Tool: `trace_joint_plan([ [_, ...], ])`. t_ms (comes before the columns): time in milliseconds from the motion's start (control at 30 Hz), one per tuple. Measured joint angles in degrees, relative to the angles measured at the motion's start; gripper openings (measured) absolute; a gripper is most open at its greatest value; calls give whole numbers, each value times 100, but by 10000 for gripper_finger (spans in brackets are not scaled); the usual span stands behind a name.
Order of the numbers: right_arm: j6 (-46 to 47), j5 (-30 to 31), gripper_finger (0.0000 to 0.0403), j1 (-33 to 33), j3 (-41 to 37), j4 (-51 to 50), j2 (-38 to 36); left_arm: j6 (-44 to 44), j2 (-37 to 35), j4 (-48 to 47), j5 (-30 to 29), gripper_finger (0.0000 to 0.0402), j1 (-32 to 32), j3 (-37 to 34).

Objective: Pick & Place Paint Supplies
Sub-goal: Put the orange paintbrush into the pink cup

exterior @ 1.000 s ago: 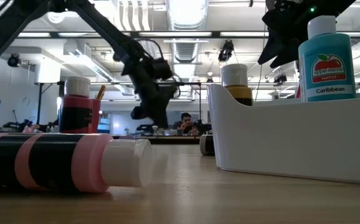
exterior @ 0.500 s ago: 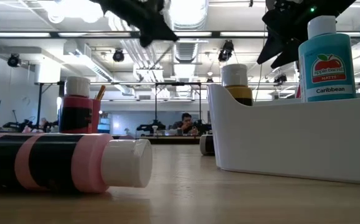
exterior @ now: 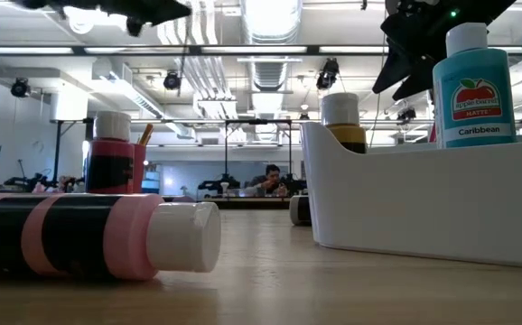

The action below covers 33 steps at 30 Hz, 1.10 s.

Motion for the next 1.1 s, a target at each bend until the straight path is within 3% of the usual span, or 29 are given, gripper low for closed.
trace_joint_plan([
  [167,-40,-4,272,0,0,-4,0,-5,-925,39,-899,0,2,-669],
  [400,-41,-1,257,0,0,-4,-2,135,-1573,-914,-2008,0,2,-817],
  [567,-42,15,251,-24,2,27,-2,117,-1611,-830,-2363,0,9,-1347],
  [833,-42,9,258,-24,2,105,-2,22,-1610,557,-2564,0,24,-2462],
  [1100,-31,11,282,-24,2,122,-2,-383,-1599,645,-2602,0,42,-2849],
])
